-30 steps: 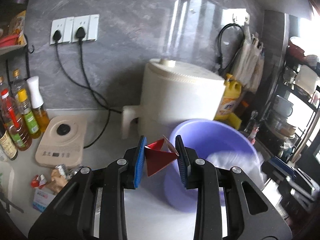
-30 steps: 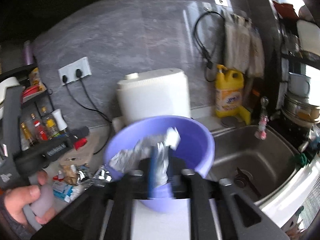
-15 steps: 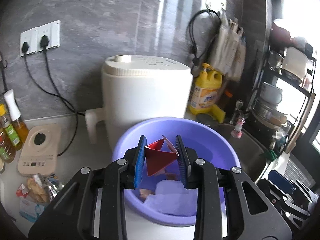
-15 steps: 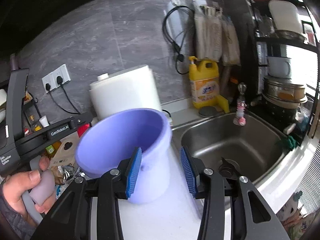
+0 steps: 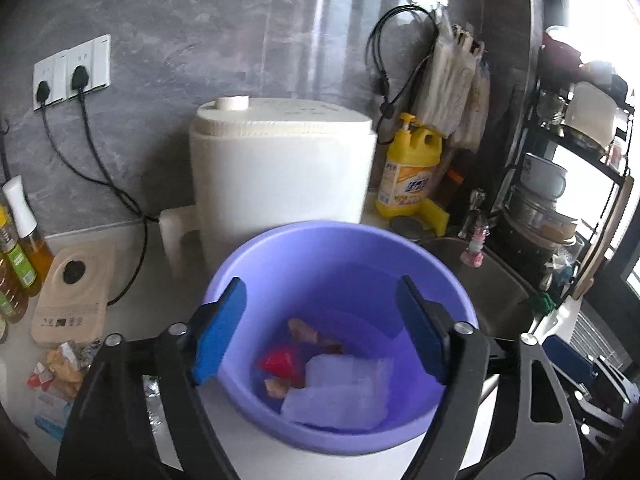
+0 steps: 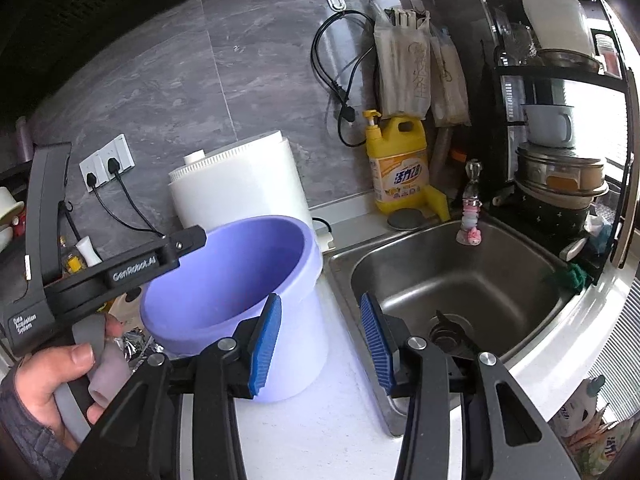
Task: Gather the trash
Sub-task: 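Move both tools back over the foil and medicine box on the counter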
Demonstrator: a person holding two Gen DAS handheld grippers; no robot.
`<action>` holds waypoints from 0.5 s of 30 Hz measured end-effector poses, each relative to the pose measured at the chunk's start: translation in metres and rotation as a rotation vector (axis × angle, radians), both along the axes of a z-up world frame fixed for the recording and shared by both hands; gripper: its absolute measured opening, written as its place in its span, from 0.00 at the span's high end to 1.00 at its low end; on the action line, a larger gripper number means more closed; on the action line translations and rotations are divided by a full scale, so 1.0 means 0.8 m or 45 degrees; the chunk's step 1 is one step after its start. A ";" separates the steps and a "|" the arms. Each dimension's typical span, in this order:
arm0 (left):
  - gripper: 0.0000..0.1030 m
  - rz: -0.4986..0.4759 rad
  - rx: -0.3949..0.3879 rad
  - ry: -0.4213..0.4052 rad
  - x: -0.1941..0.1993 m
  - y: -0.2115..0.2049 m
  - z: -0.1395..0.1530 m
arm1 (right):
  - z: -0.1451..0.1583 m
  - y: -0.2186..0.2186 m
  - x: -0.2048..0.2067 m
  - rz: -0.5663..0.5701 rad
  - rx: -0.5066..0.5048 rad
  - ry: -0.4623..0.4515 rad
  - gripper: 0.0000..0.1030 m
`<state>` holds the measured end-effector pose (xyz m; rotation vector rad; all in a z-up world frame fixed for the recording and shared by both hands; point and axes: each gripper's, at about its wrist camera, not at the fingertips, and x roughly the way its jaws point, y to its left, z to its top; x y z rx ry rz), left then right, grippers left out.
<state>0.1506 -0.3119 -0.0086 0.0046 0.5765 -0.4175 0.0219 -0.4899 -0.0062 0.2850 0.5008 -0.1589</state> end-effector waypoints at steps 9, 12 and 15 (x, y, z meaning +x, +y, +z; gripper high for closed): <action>0.09 0.110 0.029 -0.030 -0.016 0.053 0.010 | 0.010 0.037 0.004 0.066 -0.010 -0.043 0.31; 0.08 0.154 0.023 -0.026 -0.021 0.075 0.011 | 0.014 0.053 0.004 0.091 -0.014 -0.055 0.26; 0.07 0.189 0.029 -0.022 -0.026 0.094 0.012 | 0.016 0.069 0.005 0.118 -0.013 -0.056 0.25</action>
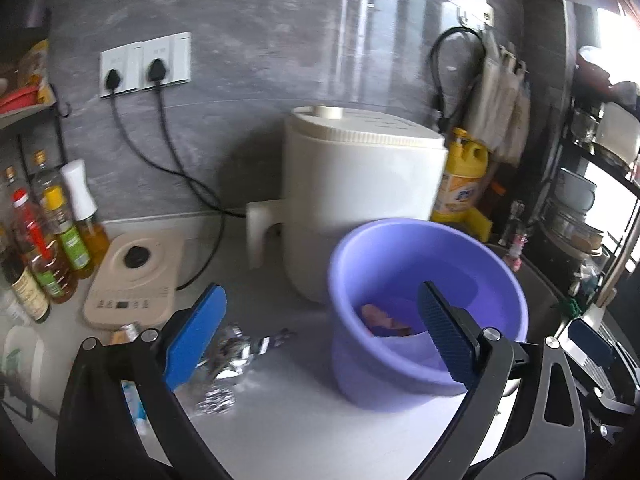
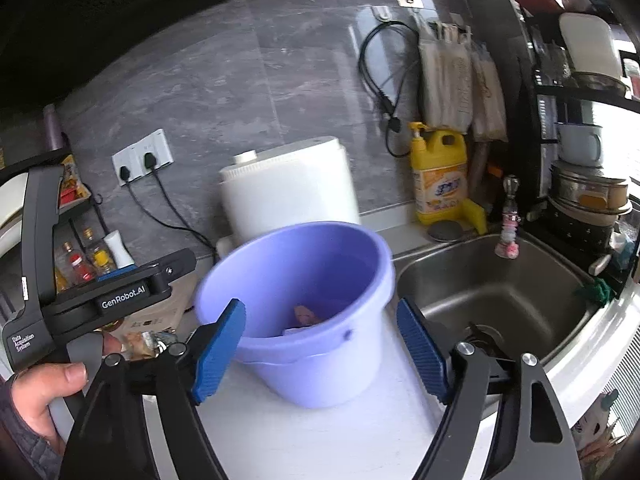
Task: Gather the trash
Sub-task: 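Move both tools back over the foil and medicine box on the counter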
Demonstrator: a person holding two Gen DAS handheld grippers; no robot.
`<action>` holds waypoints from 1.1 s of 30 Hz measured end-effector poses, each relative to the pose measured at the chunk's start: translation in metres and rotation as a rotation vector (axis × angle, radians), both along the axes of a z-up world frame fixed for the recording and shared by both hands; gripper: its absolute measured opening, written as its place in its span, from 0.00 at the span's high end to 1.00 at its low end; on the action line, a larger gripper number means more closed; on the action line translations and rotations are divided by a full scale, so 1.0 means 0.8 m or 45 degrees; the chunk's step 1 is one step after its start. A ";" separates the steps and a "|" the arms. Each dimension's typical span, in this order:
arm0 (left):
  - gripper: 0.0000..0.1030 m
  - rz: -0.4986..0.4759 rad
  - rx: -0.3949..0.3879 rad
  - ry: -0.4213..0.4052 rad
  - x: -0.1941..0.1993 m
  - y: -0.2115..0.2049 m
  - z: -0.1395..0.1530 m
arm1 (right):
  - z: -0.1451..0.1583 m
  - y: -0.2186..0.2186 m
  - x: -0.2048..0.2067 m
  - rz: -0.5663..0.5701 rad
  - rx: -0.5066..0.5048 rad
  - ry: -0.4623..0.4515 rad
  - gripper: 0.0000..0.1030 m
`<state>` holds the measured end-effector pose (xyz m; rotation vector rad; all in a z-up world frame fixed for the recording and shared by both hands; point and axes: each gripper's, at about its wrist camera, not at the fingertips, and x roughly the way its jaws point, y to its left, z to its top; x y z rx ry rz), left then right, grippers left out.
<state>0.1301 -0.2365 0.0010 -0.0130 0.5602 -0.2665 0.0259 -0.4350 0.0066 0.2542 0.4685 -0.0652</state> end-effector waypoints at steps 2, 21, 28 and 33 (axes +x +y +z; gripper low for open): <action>0.07 0.026 -0.001 -0.004 -0.004 0.015 0.001 | 0.001 0.012 0.003 0.026 0.005 0.004 0.25; 0.07 0.323 0.013 0.000 -0.030 0.170 0.010 | 0.001 0.131 0.038 0.287 0.014 0.015 0.23; 0.07 0.409 0.017 0.023 -0.039 0.221 0.002 | -0.004 0.181 0.050 0.385 0.002 0.034 0.23; 0.07 0.457 0.004 0.055 -0.044 0.249 -0.010 | -0.015 0.205 0.054 0.433 -0.009 0.070 0.23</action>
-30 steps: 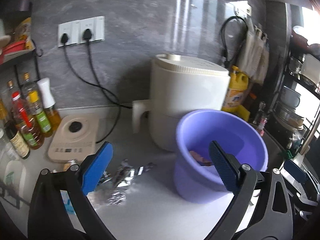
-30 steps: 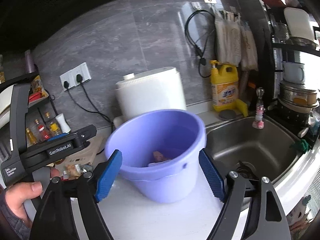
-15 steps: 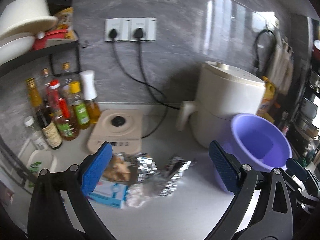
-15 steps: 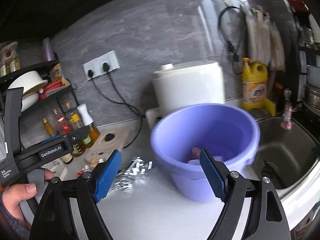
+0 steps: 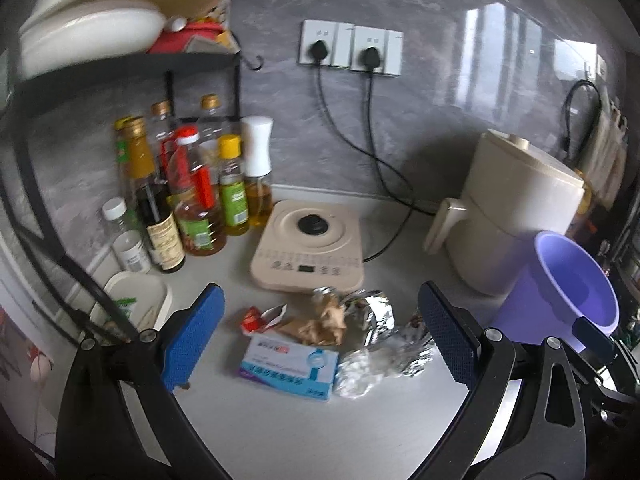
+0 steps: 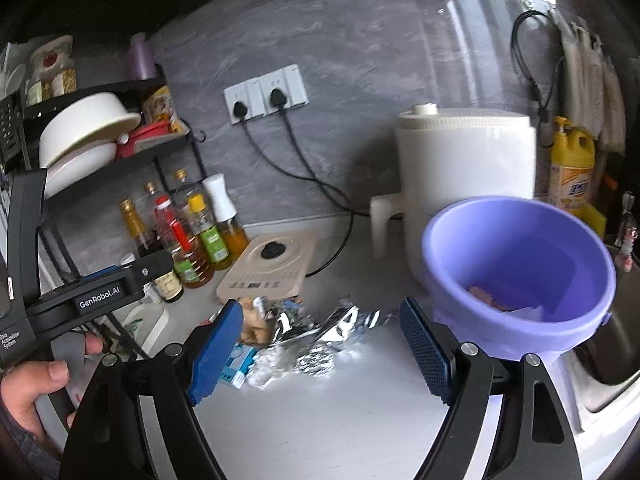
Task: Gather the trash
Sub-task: 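Move both tools back over the foil and medicine box on the counter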
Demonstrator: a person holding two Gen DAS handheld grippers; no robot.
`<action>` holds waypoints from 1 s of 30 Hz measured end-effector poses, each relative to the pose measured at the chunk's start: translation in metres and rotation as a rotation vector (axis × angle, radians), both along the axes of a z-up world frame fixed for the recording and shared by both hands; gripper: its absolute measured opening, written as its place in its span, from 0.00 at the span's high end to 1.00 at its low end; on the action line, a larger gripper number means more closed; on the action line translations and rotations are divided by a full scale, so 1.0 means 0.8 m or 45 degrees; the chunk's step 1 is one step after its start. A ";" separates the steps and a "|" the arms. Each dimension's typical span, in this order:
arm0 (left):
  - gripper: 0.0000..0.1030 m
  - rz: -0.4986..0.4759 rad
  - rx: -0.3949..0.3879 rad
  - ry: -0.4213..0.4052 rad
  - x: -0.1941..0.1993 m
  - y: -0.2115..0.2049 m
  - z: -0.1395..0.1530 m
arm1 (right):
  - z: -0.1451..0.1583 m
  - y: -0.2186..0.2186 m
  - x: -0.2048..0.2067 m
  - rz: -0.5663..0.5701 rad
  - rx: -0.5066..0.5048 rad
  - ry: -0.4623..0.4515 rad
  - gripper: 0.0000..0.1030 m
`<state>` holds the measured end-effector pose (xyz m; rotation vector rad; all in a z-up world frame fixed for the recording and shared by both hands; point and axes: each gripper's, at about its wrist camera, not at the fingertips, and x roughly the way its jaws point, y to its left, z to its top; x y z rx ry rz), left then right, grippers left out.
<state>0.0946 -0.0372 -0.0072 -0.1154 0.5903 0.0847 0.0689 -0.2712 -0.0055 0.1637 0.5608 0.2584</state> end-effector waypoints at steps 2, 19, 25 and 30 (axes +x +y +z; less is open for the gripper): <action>0.07 0.017 -0.016 0.015 -0.002 0.009 -0.007 | -0.005 0.006 0.003 0.008 -0.015 0.018 0.23; 0.07 0.038 -0.063 0.239 0.026 0.028 -0.100 | -0.062 0.015 0.013 0.035 -0.068 0.178 0.26; 0.07 0.088 -0.027 0.321 0.060 0.014 -0.126 | -0.075 0.000 0.013 0.000 -0.078 0.216 0.26; 0.07 0.123 0.018 0.352 0.083 0.004 -0.143 | -0.080 -0.017 0.013 -0.021 -0.088 0.225 0.26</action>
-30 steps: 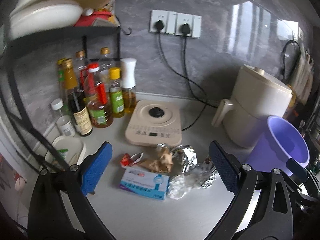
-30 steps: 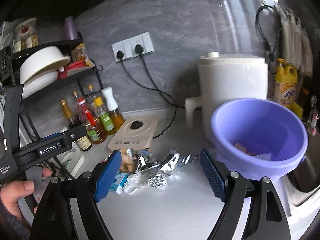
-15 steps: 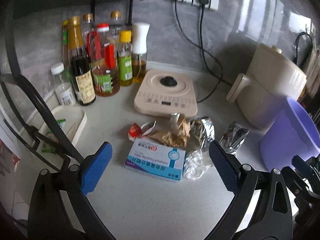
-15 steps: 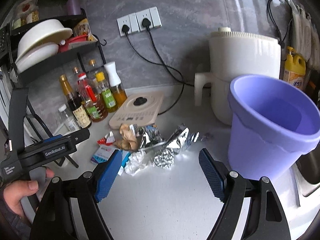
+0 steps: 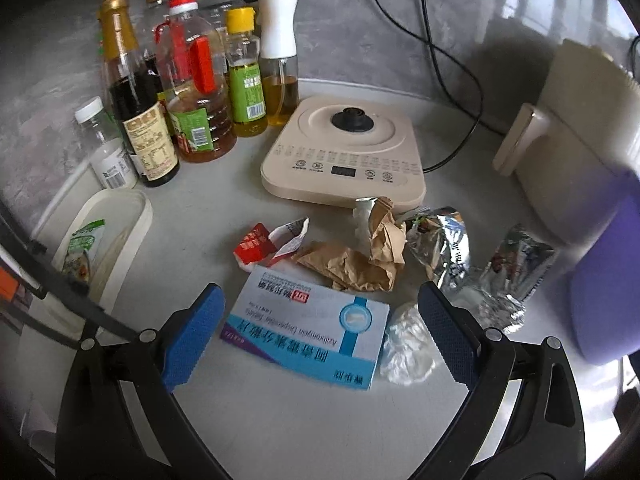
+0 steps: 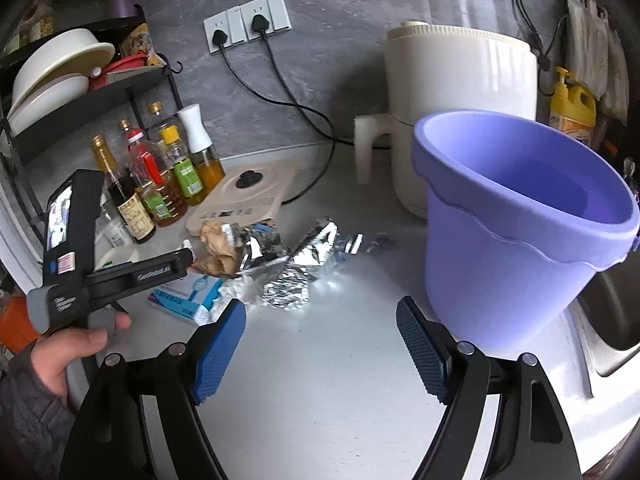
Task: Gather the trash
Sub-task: 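Move both tools back over the foil and medicine box on the counter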
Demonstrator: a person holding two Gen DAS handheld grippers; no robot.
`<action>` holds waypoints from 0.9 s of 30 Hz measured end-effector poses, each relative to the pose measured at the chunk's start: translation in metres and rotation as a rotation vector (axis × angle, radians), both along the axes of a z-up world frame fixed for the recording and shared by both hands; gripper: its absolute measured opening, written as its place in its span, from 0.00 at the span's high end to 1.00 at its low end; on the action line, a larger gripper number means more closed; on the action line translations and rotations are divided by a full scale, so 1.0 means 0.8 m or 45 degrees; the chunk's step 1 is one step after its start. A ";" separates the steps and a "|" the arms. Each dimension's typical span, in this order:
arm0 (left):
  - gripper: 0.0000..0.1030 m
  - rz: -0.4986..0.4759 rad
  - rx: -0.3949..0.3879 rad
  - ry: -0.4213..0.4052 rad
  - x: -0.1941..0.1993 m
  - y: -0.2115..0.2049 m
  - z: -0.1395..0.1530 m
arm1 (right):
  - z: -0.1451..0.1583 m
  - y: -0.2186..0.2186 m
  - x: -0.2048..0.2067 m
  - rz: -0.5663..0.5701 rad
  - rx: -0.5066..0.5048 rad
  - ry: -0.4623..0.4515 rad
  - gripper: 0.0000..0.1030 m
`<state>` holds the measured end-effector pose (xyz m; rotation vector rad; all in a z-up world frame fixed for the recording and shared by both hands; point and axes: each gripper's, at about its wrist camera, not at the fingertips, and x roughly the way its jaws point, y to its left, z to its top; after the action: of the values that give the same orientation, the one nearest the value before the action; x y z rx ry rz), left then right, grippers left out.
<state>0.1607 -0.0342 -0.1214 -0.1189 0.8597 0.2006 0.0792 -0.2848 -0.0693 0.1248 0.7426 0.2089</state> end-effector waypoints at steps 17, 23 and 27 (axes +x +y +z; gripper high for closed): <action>0.07 0.065 0.246 0.091 0.041 -0.024 -0.047 | -0.032 -0.025 0.002 -0.021 -0.006 0.105 0.26; 0.06 0.077 0.358 0.120 0.036 -0.026 -0.050 | -0.032 -0.026 -0.001 -0.019 0.004 0.103 0.26; 0.06 0.085 0.377 0.137 0.022 -0.025 -0.053 | -0.028 -0.020 0.000 0.007 0.020 0.091 0.26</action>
<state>0.1784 -0.0543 -0.1635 0.1412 0.9245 0.3974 0.0792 -0.3006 -0.0918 0.1459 0.8130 0.2164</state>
